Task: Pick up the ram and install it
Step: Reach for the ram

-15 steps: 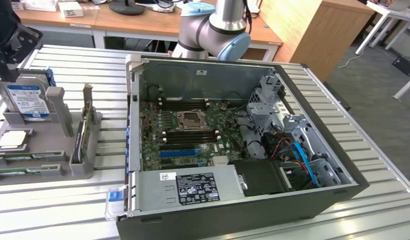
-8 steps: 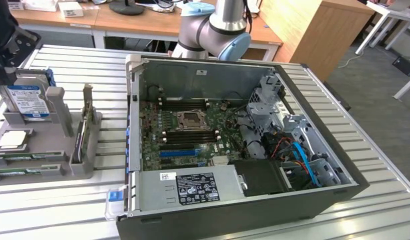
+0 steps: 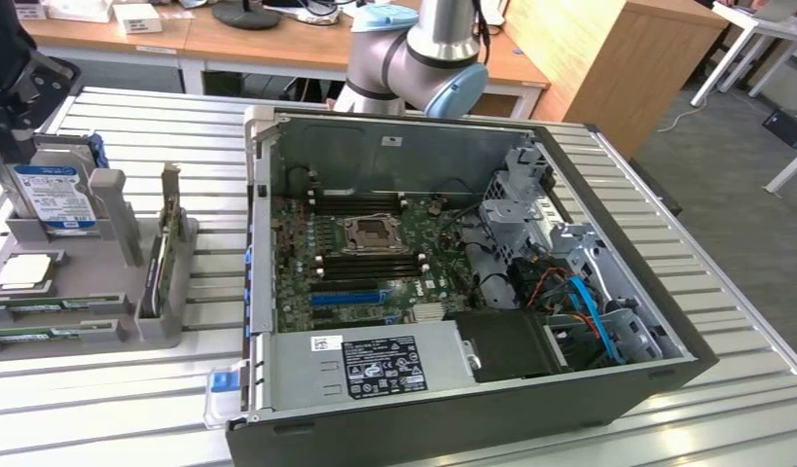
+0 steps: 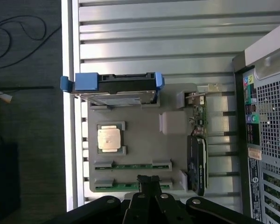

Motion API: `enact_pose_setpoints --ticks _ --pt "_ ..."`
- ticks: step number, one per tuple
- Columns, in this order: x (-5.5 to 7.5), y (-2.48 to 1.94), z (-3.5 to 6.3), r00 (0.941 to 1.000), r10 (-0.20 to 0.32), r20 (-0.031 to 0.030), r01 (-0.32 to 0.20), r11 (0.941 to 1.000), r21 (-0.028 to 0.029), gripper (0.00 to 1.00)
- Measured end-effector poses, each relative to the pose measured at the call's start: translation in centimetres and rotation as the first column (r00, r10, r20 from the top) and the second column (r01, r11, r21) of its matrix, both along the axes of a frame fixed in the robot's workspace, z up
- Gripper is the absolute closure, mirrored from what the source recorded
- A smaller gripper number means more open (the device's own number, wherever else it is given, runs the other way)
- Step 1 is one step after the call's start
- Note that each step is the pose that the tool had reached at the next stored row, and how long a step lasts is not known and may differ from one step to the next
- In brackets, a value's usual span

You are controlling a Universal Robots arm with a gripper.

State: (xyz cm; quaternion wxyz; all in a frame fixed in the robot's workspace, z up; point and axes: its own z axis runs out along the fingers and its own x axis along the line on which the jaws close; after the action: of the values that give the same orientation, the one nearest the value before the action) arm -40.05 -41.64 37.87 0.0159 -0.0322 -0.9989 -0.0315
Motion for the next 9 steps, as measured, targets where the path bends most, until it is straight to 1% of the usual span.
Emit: enact_pose_setpoints --ticks 4,7,9 --pt "0.0 -0.01 0.0 1.0 0.0 0.0 0.0 1.0 0.0001 0.89" --pt "-0.01 -0.19 0.0 1.0 0.0 0.0 0.0 1.0 0.0005 0.89" --pt "-0.01 -0.21 0.0 1.0 0.0 0.0 0.0 1.0 0.0006 0.89"
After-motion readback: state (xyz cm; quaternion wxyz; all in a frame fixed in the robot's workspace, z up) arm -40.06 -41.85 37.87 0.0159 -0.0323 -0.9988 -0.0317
